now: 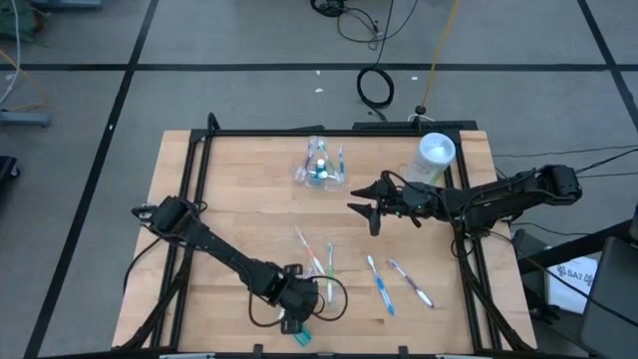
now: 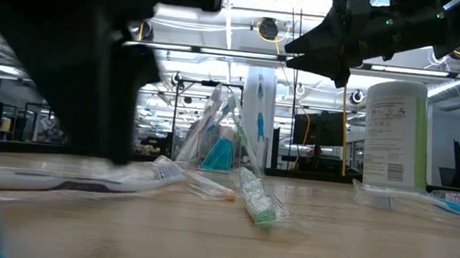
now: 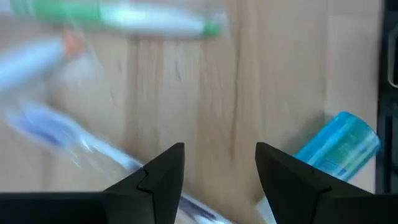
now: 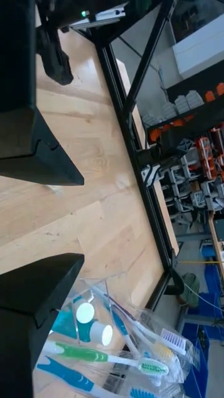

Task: Pick & Place toothbrushing station
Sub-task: Put the blue mouthwash into the transparent organizer

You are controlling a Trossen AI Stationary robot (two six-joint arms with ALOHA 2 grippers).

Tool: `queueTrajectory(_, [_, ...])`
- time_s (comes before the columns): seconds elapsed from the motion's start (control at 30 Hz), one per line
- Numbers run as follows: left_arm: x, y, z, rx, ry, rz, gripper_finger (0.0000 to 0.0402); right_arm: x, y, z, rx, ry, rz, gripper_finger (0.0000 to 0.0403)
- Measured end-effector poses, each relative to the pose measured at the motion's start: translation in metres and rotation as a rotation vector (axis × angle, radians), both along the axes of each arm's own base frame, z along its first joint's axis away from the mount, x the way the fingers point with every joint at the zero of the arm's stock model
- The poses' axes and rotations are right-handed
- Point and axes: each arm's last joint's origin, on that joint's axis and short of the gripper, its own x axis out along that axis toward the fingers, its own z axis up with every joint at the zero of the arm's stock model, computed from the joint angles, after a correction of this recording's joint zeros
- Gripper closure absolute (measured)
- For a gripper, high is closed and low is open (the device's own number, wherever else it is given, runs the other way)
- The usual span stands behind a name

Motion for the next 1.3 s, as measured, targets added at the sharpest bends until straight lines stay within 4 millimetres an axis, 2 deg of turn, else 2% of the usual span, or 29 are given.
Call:
queueTrajectory(0.2, [-0.008, 0.0, 0.023, 0.103, -0.093, -0.294, 0.0197, 0.0, 0.0, 0.0, 0.0, 0.0, 0.0, 0.0222])
queueTrajectory(0.4, [-0.028, -0.026, 0.014, 0.113, -0.038, -0.416, 0.0197, 0.0, 0.0, 0.0, -0.022, 0.004, 0.003, 0.0222])
queueTrajectory(0.63, [-0.041, -0.042, 0.014, 0.236, -0.087, -0.425, 0.0197, 0.0, 0.0, 0.001, -0.033, -0.008, 0.005, 0.0222])
queueTrajectory(0.97, [-0.035, -0.052, -0.01, 0.242, -0.103, -0.48, 0.0197, 0.0, 0.0, 0.001, -0.033, -0.005, 0.005, 0.0222])
queueTrajectory(1.2, [-0.034, -0.052, -0.011, 0.244, -0.101, -0.492, 0.0199, 0.0, 0.0, 0.001, -0.032, -0.005, 0.005, 0.0222])
queueTrajectory(1.3, [-0.034, -0.052, -0.011, 0.252, -0.103, -0.51, 0.0215, 0.0, 0.0, 0.001, -0.033, -0.005, 0.005, 0.0222])
